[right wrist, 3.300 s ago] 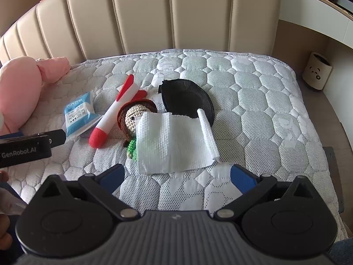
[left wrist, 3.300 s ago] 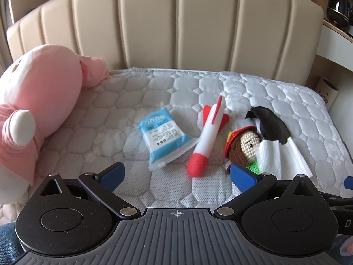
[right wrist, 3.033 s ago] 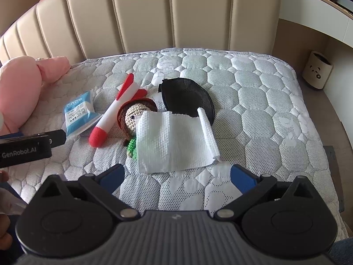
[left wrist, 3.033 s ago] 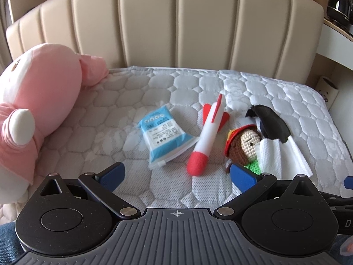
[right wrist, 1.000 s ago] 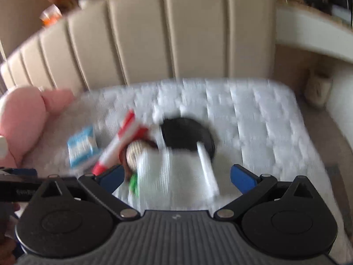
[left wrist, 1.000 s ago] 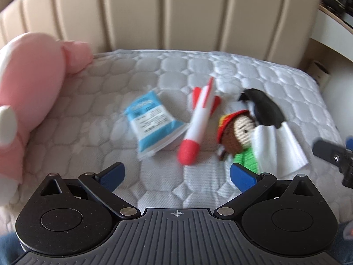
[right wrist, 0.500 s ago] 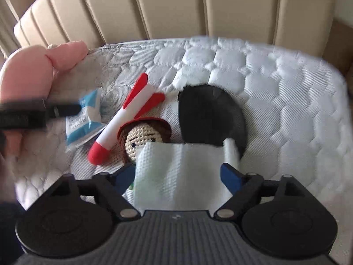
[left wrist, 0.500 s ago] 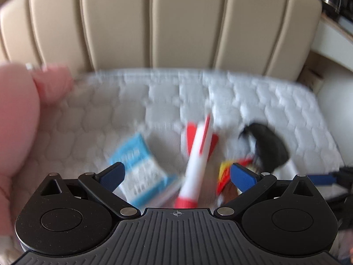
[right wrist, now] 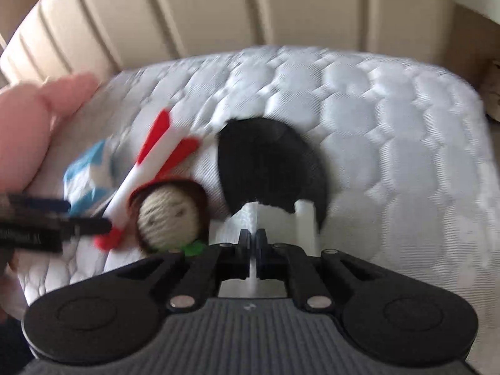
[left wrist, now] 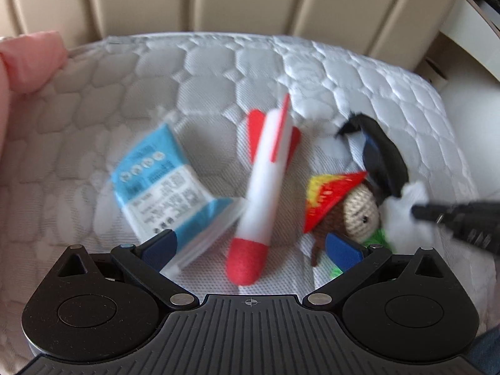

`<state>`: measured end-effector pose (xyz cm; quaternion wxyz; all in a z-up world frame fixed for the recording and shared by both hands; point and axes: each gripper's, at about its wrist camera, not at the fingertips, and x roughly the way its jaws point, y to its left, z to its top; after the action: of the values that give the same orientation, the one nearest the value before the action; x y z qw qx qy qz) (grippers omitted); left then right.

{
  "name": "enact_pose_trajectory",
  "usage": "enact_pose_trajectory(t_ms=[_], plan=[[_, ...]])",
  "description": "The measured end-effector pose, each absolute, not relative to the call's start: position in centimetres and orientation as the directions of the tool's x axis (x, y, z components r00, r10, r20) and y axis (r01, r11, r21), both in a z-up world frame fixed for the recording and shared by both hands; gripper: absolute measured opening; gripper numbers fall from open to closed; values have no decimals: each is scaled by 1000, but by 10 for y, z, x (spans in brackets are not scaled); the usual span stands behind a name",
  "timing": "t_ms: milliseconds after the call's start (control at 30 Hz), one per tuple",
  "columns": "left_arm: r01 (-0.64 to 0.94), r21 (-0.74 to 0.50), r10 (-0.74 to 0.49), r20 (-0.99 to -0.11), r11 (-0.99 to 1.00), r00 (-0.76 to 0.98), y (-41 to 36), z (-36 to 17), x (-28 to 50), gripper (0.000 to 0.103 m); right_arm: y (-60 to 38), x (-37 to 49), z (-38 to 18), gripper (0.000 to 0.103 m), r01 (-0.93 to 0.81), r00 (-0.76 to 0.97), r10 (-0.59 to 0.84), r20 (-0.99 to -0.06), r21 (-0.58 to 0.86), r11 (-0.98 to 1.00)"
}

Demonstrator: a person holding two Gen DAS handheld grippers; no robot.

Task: Organize soft objects
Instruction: 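Lower the right tool onto the white paper towel and grasp it, then grasp the crocheted doll with the left tool while the right tool lifts the towel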

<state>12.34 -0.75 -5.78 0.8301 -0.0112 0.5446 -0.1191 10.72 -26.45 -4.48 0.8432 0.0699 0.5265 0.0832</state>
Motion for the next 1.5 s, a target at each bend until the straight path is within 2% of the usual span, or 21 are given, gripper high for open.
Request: enact_pose_trajectory(t_ms=[133, 233, 333, 500, 567, 633, 767, 900, 967, 1033, 1067, 1233, 1267, 1300, 1333, 1367, 1433, 1500], plan=[[256, -104, -201, -900, 961, 386, -23, -65, 127, 103, -272, 106, -26, 4, -58, 543, 70, -837, 45, 997], [254, -123, -216, -901, 959, 377, -20, -71, 128, 103, -284, 110, -28, 4, 1, 553, -22, -833, -26, 1000], [194, -239, -292, -900, 951, 324, -8, -75, 132, 103, -291, 112, -36, 4, 30, 498, -3, -867, 13, 999], [200, -335, -380, -884, 921, 273, -25, -75, 139, 103, -275, 107, -36, 8, -49, 508, 24, -861, -1, 999], [217, -334, -384, -884, 917, 265, -39, -75, 138, 103, -271, 105, -38, 16, -62, 506, 11, -863, -24, 998], [241, -266, -330, -900, 933, 285, -56, -76, 137, 103, -271, 107, -44, 26, -56, 483, -9, -876, -41, 998], [266, -138, -226, -914, 954, 338, -81, -83, 135, 103, -269, 116, -62, 32, -52, 441, -58, -896, -90, 995], [337, -198, -329, -857, 920, 396, -77, -58, 119, 101, -270, 116, -68, 36, -53, 430, -51, -901, -82, 995], [362, -233, -369, -851, 903, 374, -71, -53, 112, 101, -271, 115, -66, 44, -52, 444, -55, -895, -87, 995], [355, -250, -372, -867, 901, 332, -76, -58, 115, 101, -270, 118, -70, 45, -47, 445, -64, -893, -94, 994], [351, -246, -362, -876, 903, 318, -81, -62, 116, 101, -270, 121, -74, 45, -45, 438, -70, -896, -99, 994], [409, -59, -235, -888, 910, 395, -115, -77, 124, 96, -267, 129, -90, 45, -68, 408, -78, -910, -116, 991], [411, -32, -213, -889, 911, 404, -118, -82, 123, 90, -268, 129, -90, 44, -64, 410, -77, -909, -113, 991], [414, -3, -191, -890, 910, 413, -120, -87, 125, 80, -269, 128, -90, 43, -60, 413, -72, -908, -105, 993], [422, 15, -182, -888, 906, 422, -119, -88, 125, 76, -270, 128, -90, 36, -58, 413, -61, -909, -93, 994], [430, 33, -173, -886, 902, 430, -117, -90, 124, 74, -271, 128, -89, 20, -56, 413, -48, -909, -78, 995], [418, 0, -195, -884, 908, 424, -110, -88, 125, 72, -273, 127, -87, 9, -50, 416, -30, -909, -56, 997], [410, -22, -210, -883, 912, 420, -105, -86, 125, 71, -276, 126, -83, 5, -34, 432, -17, -902, -35, 999]])
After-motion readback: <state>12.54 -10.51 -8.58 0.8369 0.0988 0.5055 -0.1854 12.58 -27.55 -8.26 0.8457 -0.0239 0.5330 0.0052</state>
